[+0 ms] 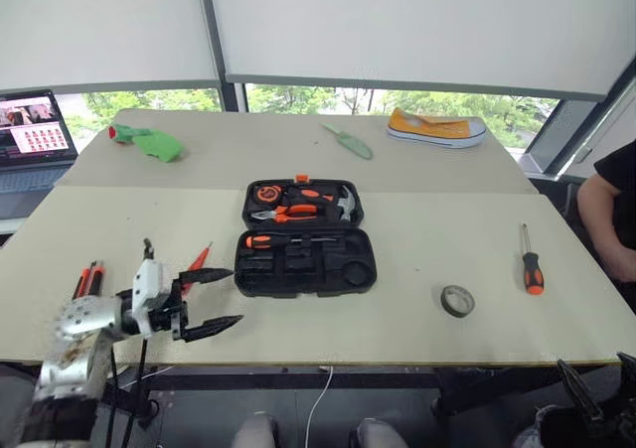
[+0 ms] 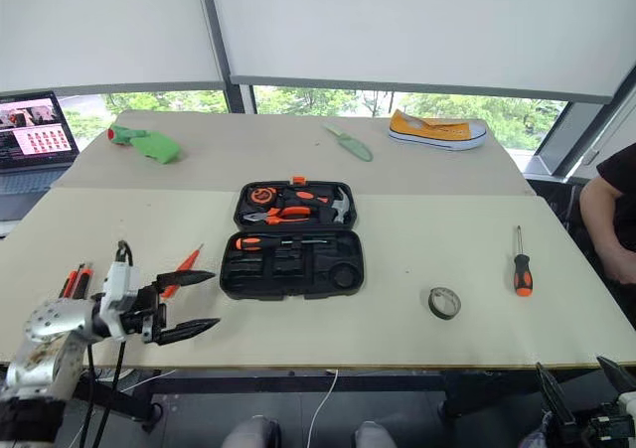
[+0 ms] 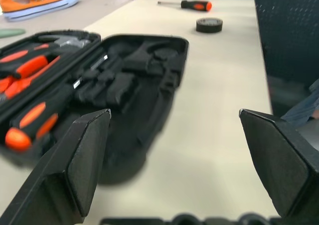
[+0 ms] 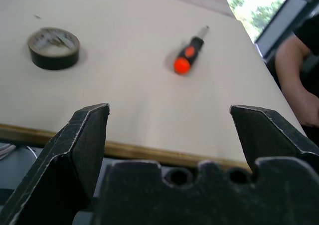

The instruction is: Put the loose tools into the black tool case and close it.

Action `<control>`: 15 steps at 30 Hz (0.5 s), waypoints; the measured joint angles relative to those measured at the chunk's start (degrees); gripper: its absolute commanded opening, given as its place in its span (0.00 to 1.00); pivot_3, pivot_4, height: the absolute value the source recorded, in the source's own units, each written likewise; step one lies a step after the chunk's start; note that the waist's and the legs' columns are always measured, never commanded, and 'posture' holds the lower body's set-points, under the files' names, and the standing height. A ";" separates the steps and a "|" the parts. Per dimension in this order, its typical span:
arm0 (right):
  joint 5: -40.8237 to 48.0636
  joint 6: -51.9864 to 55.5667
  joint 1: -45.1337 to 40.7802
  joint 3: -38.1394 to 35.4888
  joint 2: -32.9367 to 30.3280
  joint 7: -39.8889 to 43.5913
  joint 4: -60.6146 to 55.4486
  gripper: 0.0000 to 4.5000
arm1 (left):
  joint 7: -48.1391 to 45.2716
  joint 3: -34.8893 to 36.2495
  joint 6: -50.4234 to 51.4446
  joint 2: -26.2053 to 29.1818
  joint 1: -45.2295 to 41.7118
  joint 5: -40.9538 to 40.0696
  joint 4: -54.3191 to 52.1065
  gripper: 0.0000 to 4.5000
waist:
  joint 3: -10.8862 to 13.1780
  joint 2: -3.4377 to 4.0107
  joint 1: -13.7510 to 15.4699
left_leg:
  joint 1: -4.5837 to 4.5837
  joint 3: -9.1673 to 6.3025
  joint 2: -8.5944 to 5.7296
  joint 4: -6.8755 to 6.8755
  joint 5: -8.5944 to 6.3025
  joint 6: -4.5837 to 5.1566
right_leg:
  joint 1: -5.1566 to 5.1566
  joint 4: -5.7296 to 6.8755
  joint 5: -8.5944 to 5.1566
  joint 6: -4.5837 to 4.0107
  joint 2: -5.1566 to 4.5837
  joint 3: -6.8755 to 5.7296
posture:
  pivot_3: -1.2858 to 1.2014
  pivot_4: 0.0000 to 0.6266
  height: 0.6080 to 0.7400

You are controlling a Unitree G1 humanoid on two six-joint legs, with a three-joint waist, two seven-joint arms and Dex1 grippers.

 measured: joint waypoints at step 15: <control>4.90 41.49 -38.84 11.64 -29.45 -6.14 13.69 1.00 | 7.27 -0.89 3.80 -2.93 6.67 -4.37 -13.73 0.98 | -0.09 0.12 -0.51 | 0.01 0.31 -0.46 -0.45 0.52 0.89 | 0.12 -0.12 0.17 0.14 0.24 0.65 | 0.52 0.24 1.00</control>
